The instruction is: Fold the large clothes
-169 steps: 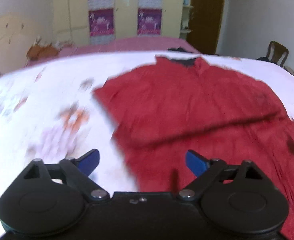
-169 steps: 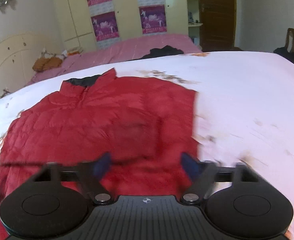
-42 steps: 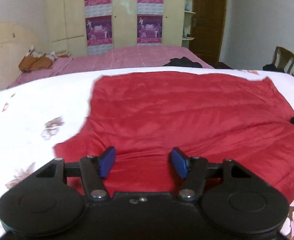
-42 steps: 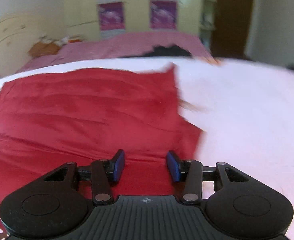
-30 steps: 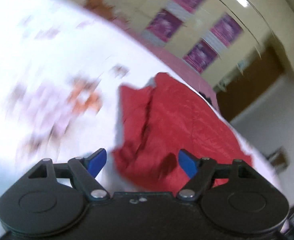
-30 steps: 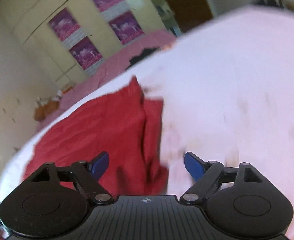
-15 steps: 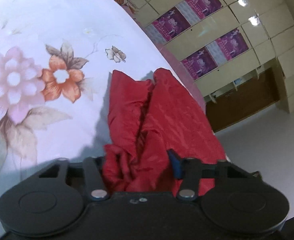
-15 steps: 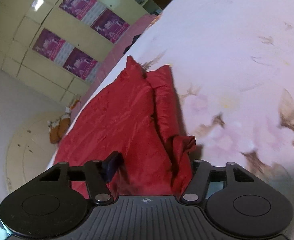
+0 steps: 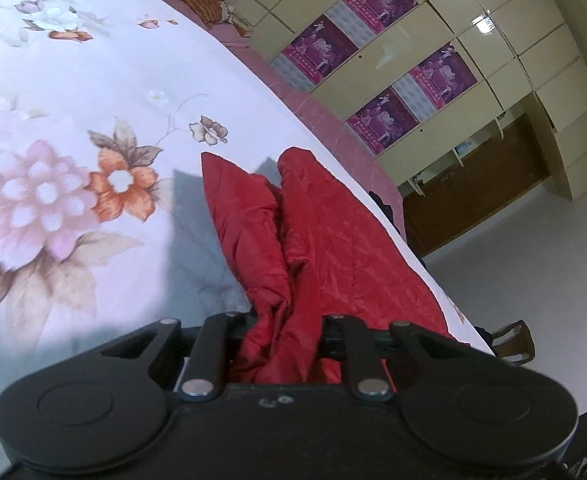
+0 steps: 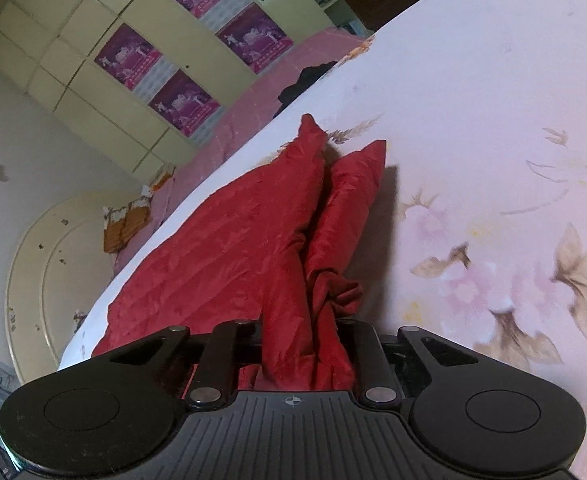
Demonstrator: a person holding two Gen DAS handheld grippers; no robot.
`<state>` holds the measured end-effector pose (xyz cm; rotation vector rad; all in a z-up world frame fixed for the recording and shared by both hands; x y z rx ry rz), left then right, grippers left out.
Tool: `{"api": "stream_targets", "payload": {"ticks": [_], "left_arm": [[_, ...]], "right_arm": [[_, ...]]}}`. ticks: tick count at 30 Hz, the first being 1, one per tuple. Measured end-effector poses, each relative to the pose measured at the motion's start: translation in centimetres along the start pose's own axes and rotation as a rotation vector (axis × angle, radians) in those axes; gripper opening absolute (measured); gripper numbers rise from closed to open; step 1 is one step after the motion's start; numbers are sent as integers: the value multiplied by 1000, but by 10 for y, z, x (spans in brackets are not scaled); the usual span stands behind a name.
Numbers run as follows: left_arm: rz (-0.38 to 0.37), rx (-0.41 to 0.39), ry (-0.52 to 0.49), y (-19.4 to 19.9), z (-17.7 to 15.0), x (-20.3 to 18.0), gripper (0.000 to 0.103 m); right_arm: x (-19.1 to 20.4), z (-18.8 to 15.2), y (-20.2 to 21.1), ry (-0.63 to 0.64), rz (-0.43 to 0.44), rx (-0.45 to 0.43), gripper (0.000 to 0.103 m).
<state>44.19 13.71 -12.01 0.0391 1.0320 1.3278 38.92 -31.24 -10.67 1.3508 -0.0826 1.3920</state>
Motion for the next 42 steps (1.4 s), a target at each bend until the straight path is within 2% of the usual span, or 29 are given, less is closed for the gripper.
{"api": "stream_targets", "payload": {"ticks": [9,21,26,31,34,35,36,37,38,39,41,42], "left_arm": [[7,4,12,57,-42,8,16],[15,-14,44,127,-101,18,16],[18,-20,54,140,-117,20,16],[52,-8,51,129,-130,29,18],[75,0,51,126,-135,30,30],[72,-4,50,127,-136,31,38],[73,-17,49,130,-136,30,55],[73,-38,50,136,-138,28,62],[77,-54,47,143,-140,26,80],[89,-78,26,153,-144,24,85],[113,-96,-4,167,-147,23,85],[110,-91,23,172,-151,27,83]], "right_arm": [[-23,-38,56,-28,17,20,17],[-48,-91,130,5,26,36,17],[-57,-99,145,0,28,42,17],[-65,-99,132,5,1,69,17],[-70,-101,120,1,-22,82,17],[-70,-100,119,-3,-21,82,17],[-72,-99,119,-12,-14,79,19],[-74,-98,121,-17,-26,72,37],[-79,-99,128,-11,-67,41,59],[-81,-97,138,-4,-97,-11,64],[-88,-92,162,-1,-117,-91,66],[-90,-90,171,-9,-115,-109,66]]}}
Point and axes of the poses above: each gripper's, at about its wrist camera, not at the fingertips, and y roughly against the way its jaws point, x to its left, z to its top, the point moved 1 cm from there along -y, roughly the way its jaws point, and after that the axes turned 8 degrees about -y, right-handed, at the moved point
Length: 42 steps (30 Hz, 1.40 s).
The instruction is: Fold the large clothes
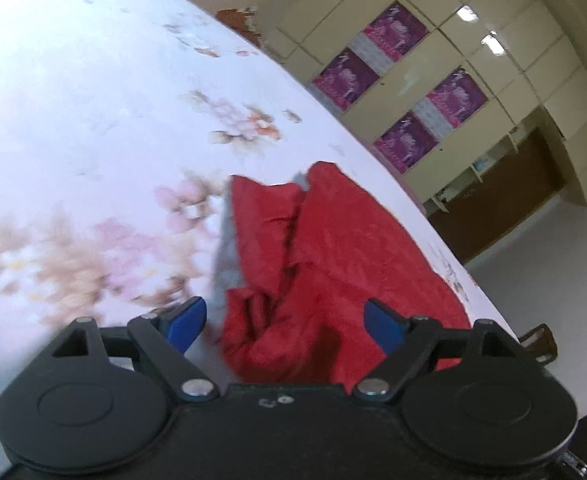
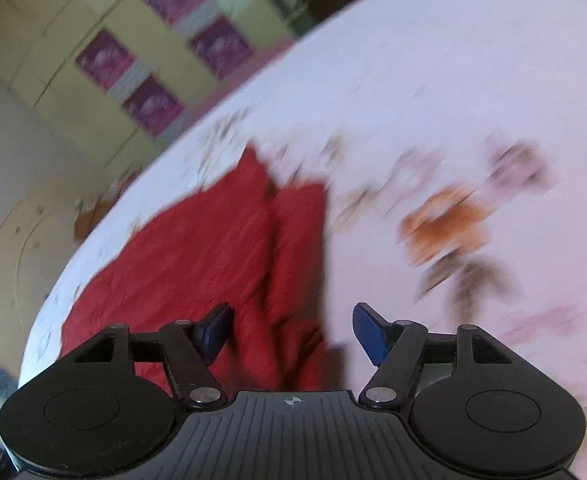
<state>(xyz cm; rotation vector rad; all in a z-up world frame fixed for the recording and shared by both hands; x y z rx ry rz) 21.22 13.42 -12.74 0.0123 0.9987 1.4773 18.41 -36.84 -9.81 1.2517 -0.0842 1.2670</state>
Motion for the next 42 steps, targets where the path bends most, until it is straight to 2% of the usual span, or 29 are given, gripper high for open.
{"api": "stream_targets", "payload": {"ticks": [1,2,3,4,7,11,15,17,19,24,30,34,38,42], "left_arm": [[-17,4,40,2,-3,6,83],[-44,11,73,3,-5,10,80],[-66,19,89,2,-6,12,72],[-70,25,91,0,-7,11,69],[-94,49,116,-11,-6,8,63],[-86,74,107,-27,0,3,57],[-67,85,84,-33,0,1,37],[-56,83,60,-33,-1,-1,33],[-37,84,13,-33,-3,-7,32],[-18,98,-28,-32,-1,-13,29],[-12,103,-48,-28,2,-16,27],[-3,101,-66,-28,3,-20,27],[-3,97,-77,-25,4,-23,25],[-12,84,-108,-20,7,-27,23]], "right_arm": [[-1,3,10,3,12,-25,61],[2,4,17,22,27,-39,37],[8,5,20,44,33,-36,25],[14,4,22,57,41,-27,15],[49,-11,17,130,97,21,4],[98,-43,-7,228,132,101,4],[129,-75,-31,302,162,185,4],[135,-89,-47,343,119,225,4],[129,-99,-70,375,36,258,0],[126,-99,-86,361,22,287,0],[142,-86,-51,336,101,227,0],[155,-92,-51,349,145,250,0],[149,-111,-80,365,96,323,0],[145,-115,-96,343,70,345,0]]}}
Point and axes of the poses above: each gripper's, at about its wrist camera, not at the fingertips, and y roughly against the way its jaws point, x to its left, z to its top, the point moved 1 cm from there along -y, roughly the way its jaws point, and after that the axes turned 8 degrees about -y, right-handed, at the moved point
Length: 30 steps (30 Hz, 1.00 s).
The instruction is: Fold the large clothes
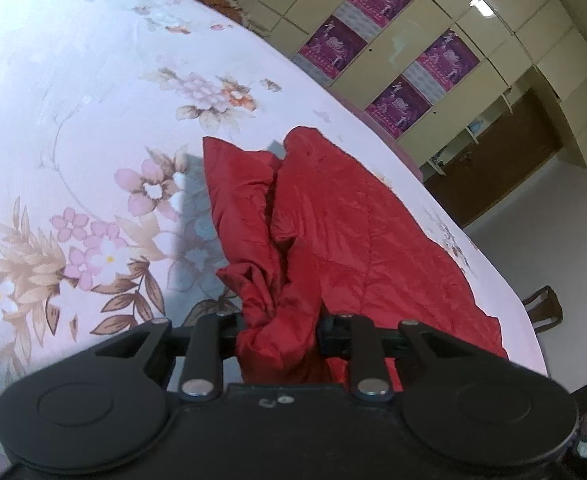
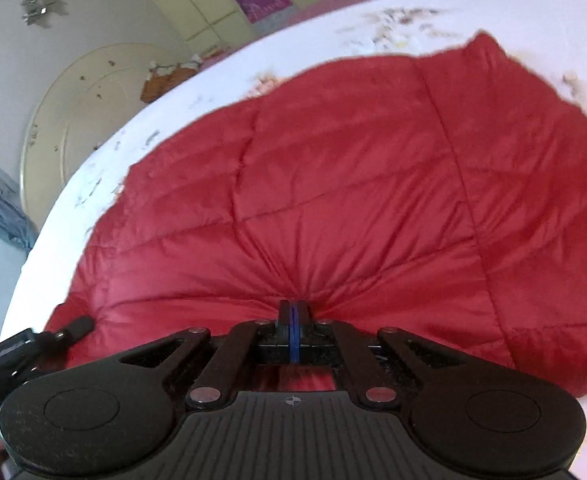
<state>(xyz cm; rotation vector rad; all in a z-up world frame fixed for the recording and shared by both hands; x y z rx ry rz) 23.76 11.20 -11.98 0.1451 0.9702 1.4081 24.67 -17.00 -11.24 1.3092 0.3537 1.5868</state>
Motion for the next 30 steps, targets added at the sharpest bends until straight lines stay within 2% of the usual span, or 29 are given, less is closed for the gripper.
{"api": "stream_targets", "payload": {"ticks": [2,7,9,12,16,24,27,30], "left_arm": [[-3,-6,-4,3,2,-1,22],[-21,-25,-38,13,6,-9,21],[-29,-29,-57,18,8,-13,21],[-50,-31,-87,25,11,-22,20],[-105,-65,-194,38,17,-45,21],[-247,-134,-464,53,22,-123,21],[-284,-131,-581,51,13,-162,21],[-319,-105,-631,42,3,-194,21]], "right_arm": [[3,3,4,-1,-6,4,0],[15,2,38,5,59,-47,0],[18,-1,36,16,62,-21,0],[14,-11,13,12,21,40,0],[11,-16,-8,0,14,43,0],[-7,-22,-4,-87,58,20,0],[-13,-21,-3,-115,83,30,0],[-22,-16,-1,-150,115,53,0]]}}
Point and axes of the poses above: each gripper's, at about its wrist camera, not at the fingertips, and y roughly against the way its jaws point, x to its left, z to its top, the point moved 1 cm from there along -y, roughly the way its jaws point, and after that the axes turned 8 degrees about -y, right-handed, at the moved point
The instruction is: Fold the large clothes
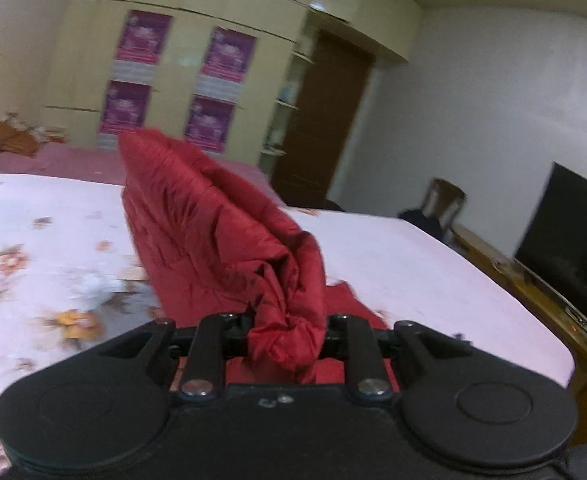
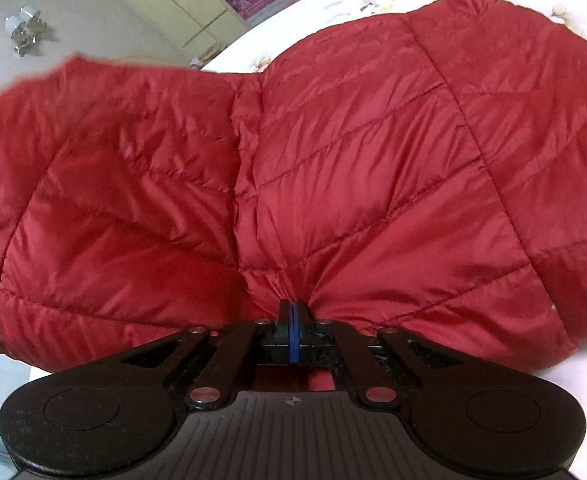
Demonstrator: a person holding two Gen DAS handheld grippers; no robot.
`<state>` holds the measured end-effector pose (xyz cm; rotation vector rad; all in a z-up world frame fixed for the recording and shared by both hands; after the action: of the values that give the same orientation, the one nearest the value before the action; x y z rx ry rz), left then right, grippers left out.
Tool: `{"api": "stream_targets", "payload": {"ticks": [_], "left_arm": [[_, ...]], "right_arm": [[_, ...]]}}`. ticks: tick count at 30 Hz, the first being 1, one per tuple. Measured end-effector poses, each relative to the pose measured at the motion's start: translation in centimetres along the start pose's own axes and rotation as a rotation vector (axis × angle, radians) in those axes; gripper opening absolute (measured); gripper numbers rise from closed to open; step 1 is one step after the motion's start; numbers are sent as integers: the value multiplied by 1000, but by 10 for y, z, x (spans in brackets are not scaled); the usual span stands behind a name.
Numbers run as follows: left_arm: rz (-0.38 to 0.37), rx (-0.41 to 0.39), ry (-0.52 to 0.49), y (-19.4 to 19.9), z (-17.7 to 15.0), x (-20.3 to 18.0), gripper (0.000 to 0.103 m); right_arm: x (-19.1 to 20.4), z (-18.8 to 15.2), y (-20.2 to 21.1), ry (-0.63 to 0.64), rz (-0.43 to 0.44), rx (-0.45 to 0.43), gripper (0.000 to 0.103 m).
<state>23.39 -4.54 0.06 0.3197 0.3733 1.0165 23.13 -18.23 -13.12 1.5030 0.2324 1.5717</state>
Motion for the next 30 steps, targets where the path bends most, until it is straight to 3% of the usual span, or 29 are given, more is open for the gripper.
{"api": "stream_targets", "payload": {"ticks": [4,10,15,16,17,18,19,22,24,28,30], "left_arm": [[-42,42,-23,-27,8,-31,20],[-128,189,-64,-93,0,-70,21],[-235,364,-31,-151,-31,-93,50],[-247,388,-18,-155,-35,-97,54],[-263,389,-19,-154,-34,-100,67],[-281,383,-12,-150,-30,-102,81],[-300,379,11,-143,-25,-102,83],[-354,283,86,-112,-9,-82,78],[-311,200,126,-96,-2,-58,58],[-119,150,235,-105,-5,10,56],[-83,155,303,-118,-12,38,56]], "right_arm": [[-14,15,52,-61,75,-110,0],[-69,50,132,-143,17,-306,0],[-107,65,160,-222,-22,-366,0],[-105,70,160,-228,-57,-369,12],[-105,72,164,-223,-88,-378,60],[-104,75,170,-202,-95,-412,80],[-106,75,183,-157,-68,-452,85],[-98,83,186,-110,-30,-431,82],[-91,88,180,-85,9,-395,76],[-74,116,151,-24,37,-311,76],[-70,129,124,-9,21,-253,77]]}}
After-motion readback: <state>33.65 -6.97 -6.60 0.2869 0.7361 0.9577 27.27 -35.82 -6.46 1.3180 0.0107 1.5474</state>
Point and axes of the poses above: each gripper's, at about its wrist camera, not at the fingertips, and y roughly against the way its jaws point, x to its left, z to its top, the point moved 1 cm from there along -y, roughly the way its jaws point, and after that the axes turned 8 degrees about -y, right-handed, at the moved point
